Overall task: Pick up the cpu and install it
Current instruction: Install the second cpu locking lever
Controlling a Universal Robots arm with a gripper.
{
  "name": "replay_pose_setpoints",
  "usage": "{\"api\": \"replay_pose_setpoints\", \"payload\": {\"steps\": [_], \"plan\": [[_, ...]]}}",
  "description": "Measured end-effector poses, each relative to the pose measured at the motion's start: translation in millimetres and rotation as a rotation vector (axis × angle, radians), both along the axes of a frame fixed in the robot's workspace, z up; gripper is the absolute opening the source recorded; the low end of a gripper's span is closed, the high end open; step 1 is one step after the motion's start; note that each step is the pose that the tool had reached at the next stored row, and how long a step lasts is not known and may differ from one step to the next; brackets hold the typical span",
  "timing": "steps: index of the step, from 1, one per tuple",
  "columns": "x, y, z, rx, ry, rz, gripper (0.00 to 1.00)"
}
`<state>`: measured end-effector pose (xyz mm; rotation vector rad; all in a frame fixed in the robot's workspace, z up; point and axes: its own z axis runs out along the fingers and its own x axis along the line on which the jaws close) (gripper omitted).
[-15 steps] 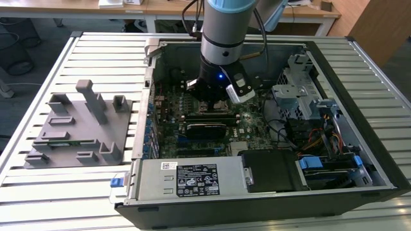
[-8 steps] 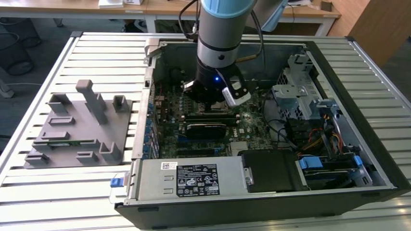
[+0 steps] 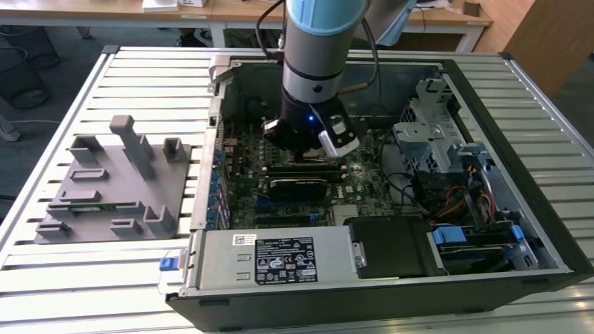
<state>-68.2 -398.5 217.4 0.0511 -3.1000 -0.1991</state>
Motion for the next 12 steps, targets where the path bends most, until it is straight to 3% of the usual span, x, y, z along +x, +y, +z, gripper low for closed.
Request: {"api": "replay_pose_setpoints", "payload": {"steps": [6, 12], "plan": [[-3.6, -1.9, -2.0, 0.0123, 0.0002, 0.0, 0.11], [-4.1, -7.3, -4.3, 0.027, 0.0, 0.0, 0.11]]}}
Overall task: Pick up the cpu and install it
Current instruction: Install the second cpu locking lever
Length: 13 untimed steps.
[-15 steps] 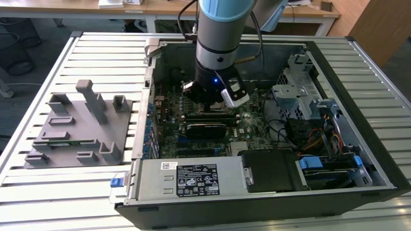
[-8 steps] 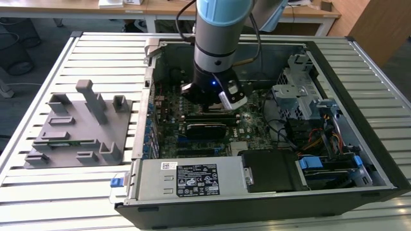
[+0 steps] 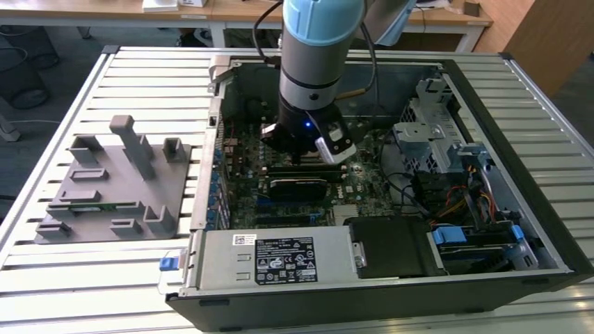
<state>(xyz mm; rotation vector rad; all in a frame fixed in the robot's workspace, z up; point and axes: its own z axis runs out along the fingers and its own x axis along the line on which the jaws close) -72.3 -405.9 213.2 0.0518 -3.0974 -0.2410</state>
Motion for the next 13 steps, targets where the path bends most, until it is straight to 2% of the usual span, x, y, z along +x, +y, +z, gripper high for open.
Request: {"api": "replay_pose_setpoints", "payload": {"steps": [9, 13], "plan": [[-2.8, -3.4, -2.3, 0.0076, 0.0, 0.0, 0.11], [-2.8, -3.5, -3.7, 0.0077, 0.0001, 0.0, 0.11]]}}
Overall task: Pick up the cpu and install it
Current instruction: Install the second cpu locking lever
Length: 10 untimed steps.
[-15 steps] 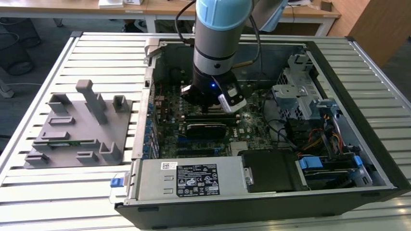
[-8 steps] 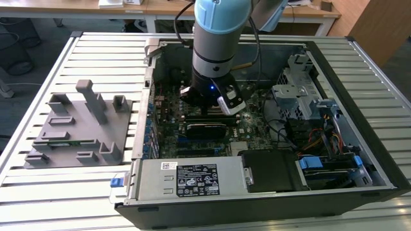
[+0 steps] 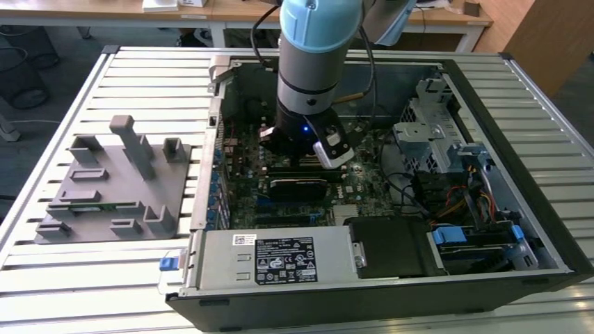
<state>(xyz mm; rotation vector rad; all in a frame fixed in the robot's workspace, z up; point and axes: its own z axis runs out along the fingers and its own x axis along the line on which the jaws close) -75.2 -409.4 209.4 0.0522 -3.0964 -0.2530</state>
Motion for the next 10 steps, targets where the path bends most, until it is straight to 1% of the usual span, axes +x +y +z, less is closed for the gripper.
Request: {"api": "replay_pose_setpoints", "payload": {"steps": [6, 10], "plan": [[-0.5, 0.0, -2.9, 0.0022, 0.0, 0.0, 0.11], [-0.8, -0.9, -4.8, 0.0068, -0.0001, 0.0, 0.11]]}}
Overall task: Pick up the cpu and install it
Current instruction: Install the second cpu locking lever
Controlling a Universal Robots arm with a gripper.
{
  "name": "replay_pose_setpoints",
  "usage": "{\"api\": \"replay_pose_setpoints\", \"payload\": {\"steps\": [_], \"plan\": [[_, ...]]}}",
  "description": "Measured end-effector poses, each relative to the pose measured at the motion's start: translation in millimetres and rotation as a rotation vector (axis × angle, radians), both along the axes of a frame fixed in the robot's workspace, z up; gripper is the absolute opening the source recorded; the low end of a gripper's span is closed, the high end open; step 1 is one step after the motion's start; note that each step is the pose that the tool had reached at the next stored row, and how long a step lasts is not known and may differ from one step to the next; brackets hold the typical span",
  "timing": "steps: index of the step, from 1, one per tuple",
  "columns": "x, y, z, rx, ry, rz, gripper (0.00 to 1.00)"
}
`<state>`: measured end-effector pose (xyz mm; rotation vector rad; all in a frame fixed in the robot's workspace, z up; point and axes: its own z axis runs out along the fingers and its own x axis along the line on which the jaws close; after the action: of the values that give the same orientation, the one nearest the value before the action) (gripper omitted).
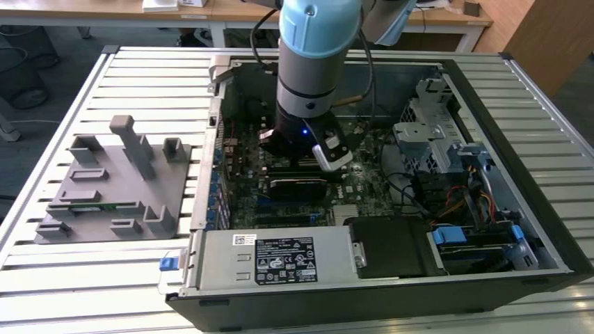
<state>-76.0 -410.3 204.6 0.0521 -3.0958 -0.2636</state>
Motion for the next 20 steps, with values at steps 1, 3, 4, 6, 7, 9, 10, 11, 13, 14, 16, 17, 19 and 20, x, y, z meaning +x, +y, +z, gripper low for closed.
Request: {"api": "replay_pose_setpoints", "payload": {"steps": [1, 3, 4, 6, 7, 9, 10, 11, 13, 14, 16, 17, 19, 20], "plan": [[-0.1, 0.0, -0.5, 0.0009, 0.0, 0.0, 0.11], [-0.8, -0.2, -1.3, 0.0027, 0.0001, 0.0, 0.11], [-1.4, -0.4, -1.7, 0.004, 0.0002, 0.0, 0.11], [-2.3, -0.7, -2.4, 0.0072, 0.0002, 0.0, 0.11], [-2.8, -0.9, -2.7, 0.0095, 0.0002, 0.0, 0.11], [-3.8, -1.4, -3.1, 0.0145, 0.0001, 0.0, 0.11], [-4.3, -1.8, -3.2, 0.0172, 0.0002, 0.0, 0.11], [-4.8, -2.3, -3.4, 0.0198, 0.0002, 0.0, 0.11], [-5.2, -3.6, -3.8, 0.0234, 0.0001, 0.0, 0.11], [-5.3, -4.4, -4.0, 0.0242, 0.0001, 0.0, 0.11], [-5.3, -5.5, -4.5, 0.0256, 0.0002, 0.0, 0.11], [-5.3, -6.2, -4.7, 0.0267, 0.0001, 0.0, 0.11], [-5.4, -7.5, -4.9, 0.0303, 0.0001, 0.0, 0.11], [-5.4, -7.9, -5.0, 0.0326, 0.0001, 0.0, 0.11]]}}
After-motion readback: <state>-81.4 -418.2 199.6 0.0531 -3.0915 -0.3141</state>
